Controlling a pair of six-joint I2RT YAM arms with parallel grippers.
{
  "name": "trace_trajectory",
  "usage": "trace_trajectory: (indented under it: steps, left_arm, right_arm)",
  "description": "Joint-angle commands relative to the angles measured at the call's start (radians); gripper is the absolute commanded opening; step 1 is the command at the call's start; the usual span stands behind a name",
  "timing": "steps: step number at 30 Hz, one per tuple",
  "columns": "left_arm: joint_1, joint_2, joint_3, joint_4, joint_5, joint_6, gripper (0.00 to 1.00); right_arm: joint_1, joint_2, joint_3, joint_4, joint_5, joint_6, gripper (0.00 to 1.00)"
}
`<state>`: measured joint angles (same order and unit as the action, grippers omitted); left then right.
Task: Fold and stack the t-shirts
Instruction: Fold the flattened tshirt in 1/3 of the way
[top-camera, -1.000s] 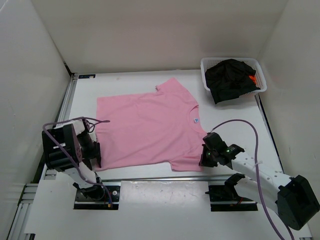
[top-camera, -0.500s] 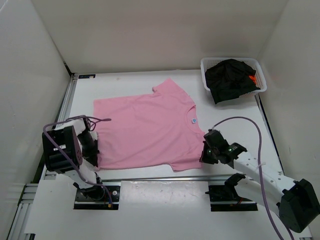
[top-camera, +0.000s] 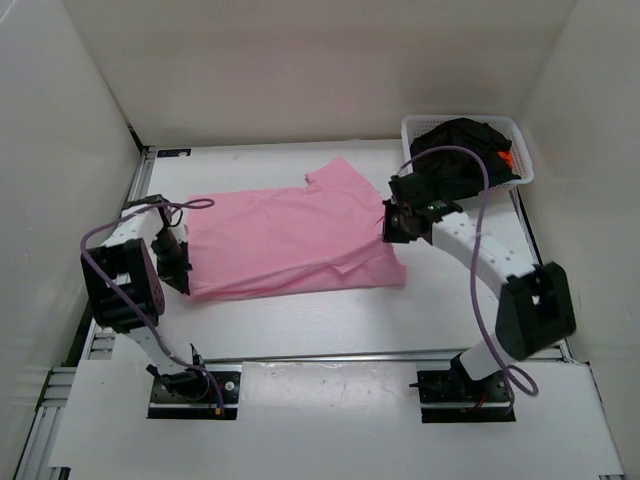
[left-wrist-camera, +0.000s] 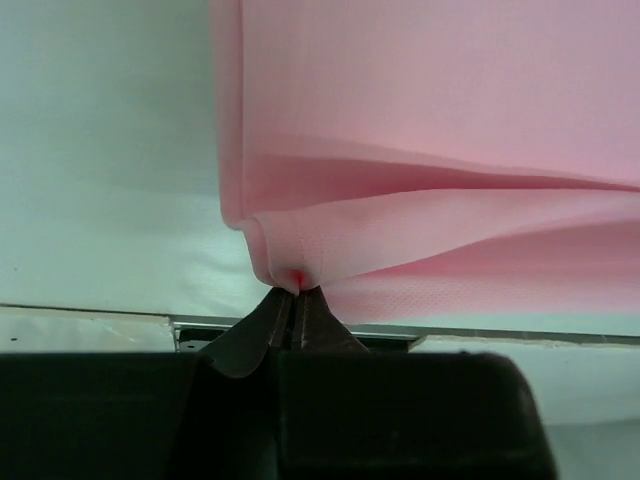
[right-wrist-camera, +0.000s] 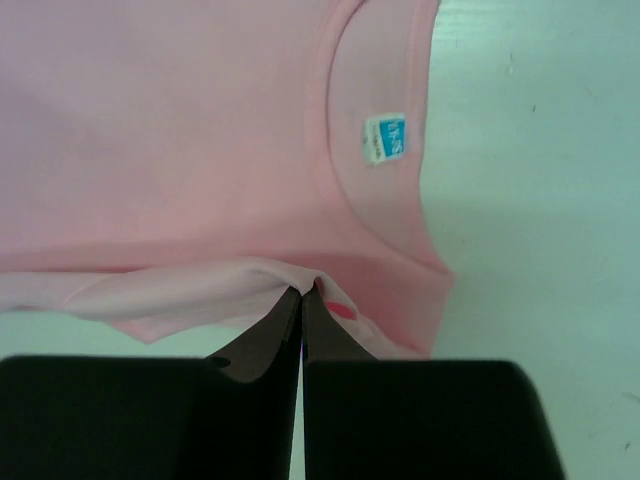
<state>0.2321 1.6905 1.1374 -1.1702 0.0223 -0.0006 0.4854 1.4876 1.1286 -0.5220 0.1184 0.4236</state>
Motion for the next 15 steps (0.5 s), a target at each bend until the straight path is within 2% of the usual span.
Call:
trace_trajectory:
  steps: [1, 4, 11, 12, 15]
  left_arm:
    - [0.0, 0.057, 0.106, 0.01, 0.036, 0.001, 0.1]
    - [0.0, 0.122, 0.171, 0.01, 0.047, 0.001, 0.1]
    - [0.0, 0.227, 0.228, 0.029, 0.059, 0.001, 0.11]
    - [0.01, 0.236, 0.237, 0.038, 0.059, 0.001, 0.14]
    - [0.039, 0.261, 0.274, 0.049, 0.059, 0.001, 0.31]
  right_arm:
    - [-0.042, 0.123, 0.115, 0.008, -0.031, -0.109, 0.0]
    - [-0.071, 0.216, 0.174, 0.017, -0.056, -0.123, 0.0]
    - [-0.123, 0.318, 0.215, 0.017, -0.065, -0.132, 0.0]
    - [-0.123, 0.333, 0.215, 0.026, -0.065, -0.132, 0.0]
    - [-0.123, 0.362, 0.241, 0.027, -0.091, -0.132, 0.0]
